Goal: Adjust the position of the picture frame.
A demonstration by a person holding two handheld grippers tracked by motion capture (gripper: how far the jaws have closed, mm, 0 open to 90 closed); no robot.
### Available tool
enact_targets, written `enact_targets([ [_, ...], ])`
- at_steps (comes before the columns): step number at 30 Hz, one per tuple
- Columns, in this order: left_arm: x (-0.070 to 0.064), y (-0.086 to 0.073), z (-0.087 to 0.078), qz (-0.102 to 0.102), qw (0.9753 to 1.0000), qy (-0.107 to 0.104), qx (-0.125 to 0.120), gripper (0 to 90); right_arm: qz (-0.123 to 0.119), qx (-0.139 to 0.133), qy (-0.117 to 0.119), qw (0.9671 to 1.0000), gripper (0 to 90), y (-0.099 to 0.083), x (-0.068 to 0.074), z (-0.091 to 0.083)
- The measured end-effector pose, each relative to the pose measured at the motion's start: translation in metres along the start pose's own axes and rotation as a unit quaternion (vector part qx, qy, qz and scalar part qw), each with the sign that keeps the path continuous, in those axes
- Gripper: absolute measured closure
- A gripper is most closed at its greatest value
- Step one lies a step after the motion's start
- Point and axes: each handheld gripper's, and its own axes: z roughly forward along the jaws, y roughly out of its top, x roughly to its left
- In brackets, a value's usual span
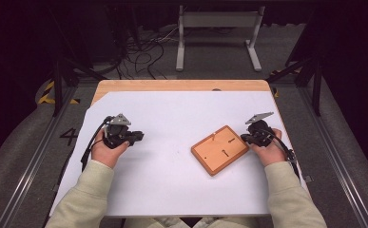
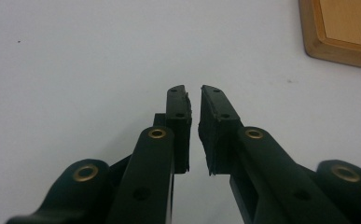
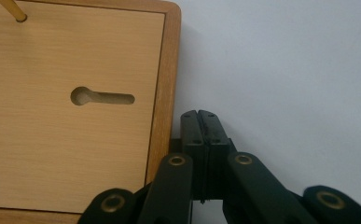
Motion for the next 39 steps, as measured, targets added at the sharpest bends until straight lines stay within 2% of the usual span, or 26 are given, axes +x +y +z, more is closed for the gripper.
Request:
enact_targets([
  [2, 0.0, 0.0, 0.001, -0.001, 1.0, -0.002, 0.001, 81.6, -0.004, 0.0, 0.0, 1.0, 90.0, 0.0, 0.001, 0.0],
  [3, 0.0, 0.0, 0.001, 0.001, 1.0, -0.004, 0.003, 81.6, -0.004, -0.003, 0.01, 0.9999, 90.0, 0.001, 0.003, 0.001],
  [9, -0.002, 0.0, 0.003, 0.003, 1.0, -0.005, 0.006, 81.5, -0.036, -0.007, 0.037, 0.9986, 90.0, 0.012, 0.025, 0.005],
  [10, -0.002, 0.0, 0.004, 0.004, 1.0, -0.005, 0.007, 81.5, -0.036, -0.007, 0.037, 0.9986, 90.0, 0.012, 0.025, 0.005],
  [11, -0.002, 0.0, 0.005, 0.002, 1.0, -0.007, 0.006, 81.5, -0.047, -0.007, 0.039, 0.9981, 90.0, 0.016, 0.034, 0.006],
  [13, -0.003, 0.0, 0.006, 0.005, 0.9999, -0.009, 0.01, 81.5, -0.051, -0.006, 0.039, 0.9979, 90.0, 0.017, 0.038, 0.007],
  [18, -0.009, 0.0, 0.014, 0.012, 0.9997, -0.015, 0.018, 81.5, -0.067, -0.011, 0.071, 0.9952, 90.0, 0.023, 0.056, 0.012],
  [20, -0.011, 0.001, 0.016, 0.016, 0.9995, -0.018, 0.022, 81.5, -0.073, -0.013, 0.072, 0.9947, 90.0, 0.024, 0.06, 0.013],
  [21, -0.013, 0.001, 0.018, 0.017, 0.9993, -0.02, 0.025, 81.5, -0.077, -0.012, 0.064, 0.9949, 90.0, 0.026, 0.064, 0.013],
  [25, -0.02, 0.002, 0.027, 0.022, 0.9987, -0.034, 0.03, 83.1, -0.075, -0.023, 0.056, 0.9954, 90.0, 0.027, 0.064, 0.003],
  [29, -0.03, 0.004, 0.039, 0.028, 0.9972, -0.059, 0.036, 86.0, -0.07, -0.031, 0.075, 0.9942, 90.0, 0.023, 0.06, -0.016],
  [35, -0.046, 0.008, 0.061, 0.05, 0.9939, -0.082, 0.054, 88.6, -0.077, -0.019, 0.09, 0.9927, 90.0, 0.015, 0.059, -0.034],
  [39, -0.05, 0.009, 0.07, 0.057, 0.9919, -0.096, 0.06, 89.5, -0.084, -0.011, 0.101, 0.9913, 90.0, 0.011, 0.061, -0.041],
])
